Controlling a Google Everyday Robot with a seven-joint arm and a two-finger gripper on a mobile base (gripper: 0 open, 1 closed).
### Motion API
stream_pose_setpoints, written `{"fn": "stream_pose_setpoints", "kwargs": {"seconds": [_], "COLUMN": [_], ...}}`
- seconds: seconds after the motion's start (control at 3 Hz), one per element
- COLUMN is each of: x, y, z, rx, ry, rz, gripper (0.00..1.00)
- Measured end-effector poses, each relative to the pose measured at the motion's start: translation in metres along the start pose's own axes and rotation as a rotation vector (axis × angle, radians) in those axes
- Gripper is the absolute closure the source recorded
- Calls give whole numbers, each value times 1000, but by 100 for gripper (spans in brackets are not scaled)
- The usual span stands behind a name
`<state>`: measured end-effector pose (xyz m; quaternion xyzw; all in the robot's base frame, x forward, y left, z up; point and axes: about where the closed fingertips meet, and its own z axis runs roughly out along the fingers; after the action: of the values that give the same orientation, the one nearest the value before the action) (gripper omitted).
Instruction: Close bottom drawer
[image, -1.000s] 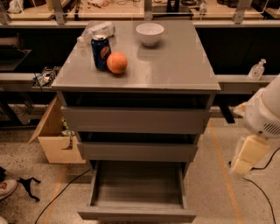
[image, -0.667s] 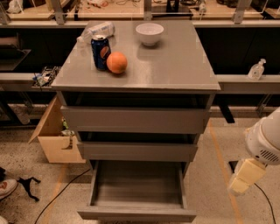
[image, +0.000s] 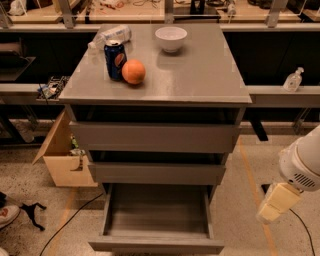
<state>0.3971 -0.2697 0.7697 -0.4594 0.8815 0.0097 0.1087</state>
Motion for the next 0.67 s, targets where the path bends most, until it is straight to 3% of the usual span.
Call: {"fn": "stream_pose_setpoints", "kwargs": {"seconds": [0.33, 0.67], "x": [3, 8], "y": [2, 15], "z": [12, 64], "rx": [-21, -88], "ry": [0, 29], "rz": [7, 20], "gripper": [0, 0]}}
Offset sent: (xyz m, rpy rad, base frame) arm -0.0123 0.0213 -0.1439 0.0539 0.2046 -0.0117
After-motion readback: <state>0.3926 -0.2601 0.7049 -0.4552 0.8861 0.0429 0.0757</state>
